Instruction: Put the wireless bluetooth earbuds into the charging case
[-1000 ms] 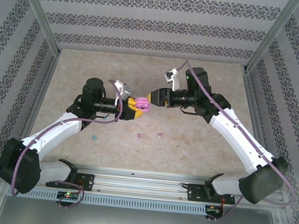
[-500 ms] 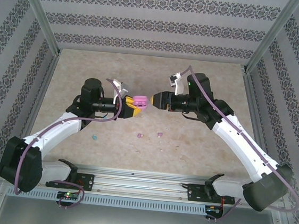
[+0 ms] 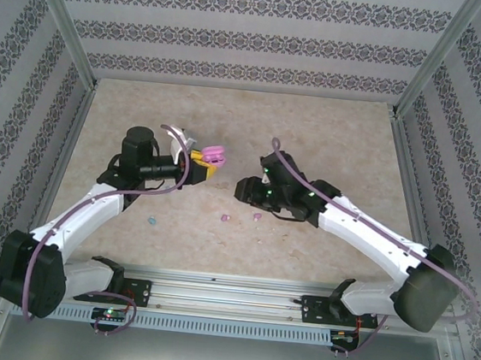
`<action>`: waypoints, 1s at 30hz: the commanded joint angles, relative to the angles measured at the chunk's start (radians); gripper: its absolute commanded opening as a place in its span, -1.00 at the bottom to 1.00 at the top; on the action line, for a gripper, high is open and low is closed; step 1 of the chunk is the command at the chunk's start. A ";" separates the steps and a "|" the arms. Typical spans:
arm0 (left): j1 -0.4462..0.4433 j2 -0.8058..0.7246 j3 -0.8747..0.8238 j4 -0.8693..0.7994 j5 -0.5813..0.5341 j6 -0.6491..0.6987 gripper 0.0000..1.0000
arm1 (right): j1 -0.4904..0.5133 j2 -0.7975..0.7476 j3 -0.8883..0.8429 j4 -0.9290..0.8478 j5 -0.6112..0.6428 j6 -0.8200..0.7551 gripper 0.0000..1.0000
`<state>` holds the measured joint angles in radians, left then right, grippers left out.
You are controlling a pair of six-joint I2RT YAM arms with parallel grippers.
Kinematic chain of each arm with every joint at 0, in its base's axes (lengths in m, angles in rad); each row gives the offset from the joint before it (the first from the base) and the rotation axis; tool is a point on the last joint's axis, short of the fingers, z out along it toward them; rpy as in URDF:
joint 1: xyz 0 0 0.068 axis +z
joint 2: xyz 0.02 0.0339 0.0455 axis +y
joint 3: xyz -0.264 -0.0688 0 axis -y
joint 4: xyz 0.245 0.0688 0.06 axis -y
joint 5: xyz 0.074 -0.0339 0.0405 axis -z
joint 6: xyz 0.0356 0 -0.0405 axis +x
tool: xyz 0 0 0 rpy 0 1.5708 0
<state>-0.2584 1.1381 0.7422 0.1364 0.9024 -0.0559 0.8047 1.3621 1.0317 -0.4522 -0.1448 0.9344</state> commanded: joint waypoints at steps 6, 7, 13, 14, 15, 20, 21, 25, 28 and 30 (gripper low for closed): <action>0.019 -0.134 -0.029 -0.212 -0.102 0.103 -0.81 | 0.081 0.158 -0.088 0.257 -0.028 0.183 -0.19; 0.019 -0.141 -0.030 -0.226 -0.105 0.108 -0.81 | 0.091 0.186 -0.087 0.283 -0.040 0.197 -0.19; 0.021 -0.161 -0.040 -0.249 -0.102 0.112 -0.81 | 0.122 0.325 -0.026 0.254 -0.038 0.224 -0.12; 0.023 -0.161 -0.040 -0.254 -0.104 0.116 -0.81 | 0.123 0.334 -0.022 0.242 -0.030 0.229 -0.06; 0.023 -0.160 -0.039 -0.259 -0.108 0.123 -0.81 | 0.125 0.344 -0.021 0.226 -0.021 0.234 0.00; 0.024 -0.153 -0.037 -0.266 -0.111 0.133 -0.81 | 0.129 0.366 -0.017 0.192 0.010 0.229 0.11; 0.025 -0.152 -0.039 -0.265 -0.110 0.134 -0.81 | 0.128 0.370 -0.011 0.189 0.014 0.223 0.12; 0.028 -0.156 -0.043 -0.267 -0.112 0.142 -0.81 | 0.127 0.405 0.033 0.140 0.029 0.193 0.16; 0.029 -0.163 -0.048 -0.266 -0.115 0.143 -0.80 | 0.125 0.428 0.057 0.117 0.038 0.181 0.18; 0.032 -0.166 -0.050 -0.265 -0.118 0.143 -0.81 | 0.121 0.441 0.065 0.120 0.028 0.178 0.18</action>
<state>-0.2459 0.9928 0.7097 -0.1104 0.7876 0.0608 0.9257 1.7771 1.0687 -0.2882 -0.1417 1.1370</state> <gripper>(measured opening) 0.303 0.590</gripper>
